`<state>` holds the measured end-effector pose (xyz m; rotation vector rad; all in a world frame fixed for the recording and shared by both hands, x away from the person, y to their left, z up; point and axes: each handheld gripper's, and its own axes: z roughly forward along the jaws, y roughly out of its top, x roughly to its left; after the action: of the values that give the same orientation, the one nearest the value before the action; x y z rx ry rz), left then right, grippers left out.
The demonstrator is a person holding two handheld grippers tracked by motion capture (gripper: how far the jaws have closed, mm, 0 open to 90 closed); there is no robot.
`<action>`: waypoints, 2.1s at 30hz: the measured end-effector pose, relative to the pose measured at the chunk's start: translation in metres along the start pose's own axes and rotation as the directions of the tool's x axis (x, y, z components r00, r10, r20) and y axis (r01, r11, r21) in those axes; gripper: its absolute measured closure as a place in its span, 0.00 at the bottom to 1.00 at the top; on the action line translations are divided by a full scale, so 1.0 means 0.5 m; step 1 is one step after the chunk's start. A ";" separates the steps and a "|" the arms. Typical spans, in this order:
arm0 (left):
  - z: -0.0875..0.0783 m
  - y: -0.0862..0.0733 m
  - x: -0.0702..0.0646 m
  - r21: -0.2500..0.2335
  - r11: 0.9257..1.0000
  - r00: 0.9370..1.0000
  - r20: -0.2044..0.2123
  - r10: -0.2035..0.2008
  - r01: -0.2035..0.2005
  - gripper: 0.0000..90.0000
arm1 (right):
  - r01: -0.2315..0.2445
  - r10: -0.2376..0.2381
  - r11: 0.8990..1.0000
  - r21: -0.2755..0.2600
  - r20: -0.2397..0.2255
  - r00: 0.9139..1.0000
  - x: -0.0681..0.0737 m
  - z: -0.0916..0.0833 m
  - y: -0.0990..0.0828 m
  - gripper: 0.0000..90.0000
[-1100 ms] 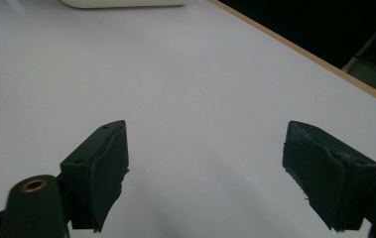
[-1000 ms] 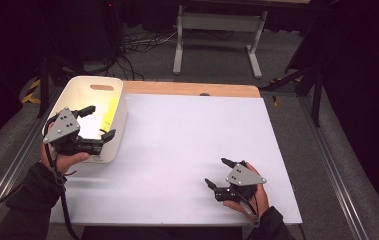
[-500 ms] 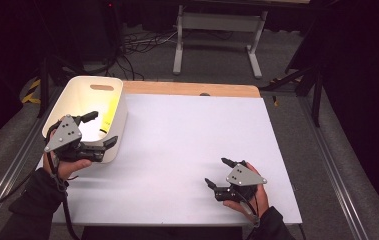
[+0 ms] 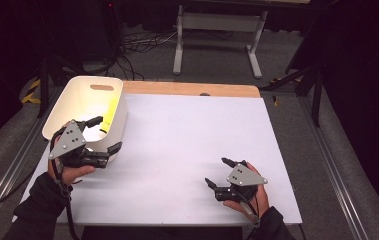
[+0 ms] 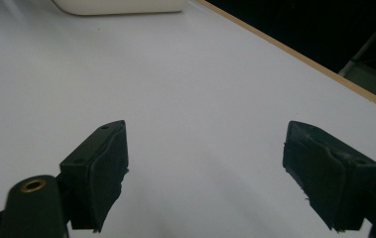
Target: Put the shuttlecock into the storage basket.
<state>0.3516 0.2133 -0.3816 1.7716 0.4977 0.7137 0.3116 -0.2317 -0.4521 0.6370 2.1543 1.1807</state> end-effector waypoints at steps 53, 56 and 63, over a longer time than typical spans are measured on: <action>0.020 -0.057 -0.086 0.015 0.999 0.996 0.078 0.038 -0.039 0.08 | 0.033 -0.033 0.999 -0.005 -0.006 0.999 0.016 -0.002 0.010 0.21; 0.024 -0.062 -0.093 0.024 0.999 0.996 0.079 0.037 -0.039 0.07 | 0.035 -0.035 0.999 -0.006 -0.006 0.999 0.017 -0.002 0.010 0.21; 0.030 -0.076 -0.107 0.045 0.997 0.995 0.089 0.051 -0.056 0.07 | 0.047 -0.047 0.999 -0.006 -0.009 0.999 0.023 -0.002 0.012 0.21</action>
<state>0.3235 0.1796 -0.4328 1.8582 0.4122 0.6629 0.3037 -0.2219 -0.4497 0.5766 2.1606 1.1661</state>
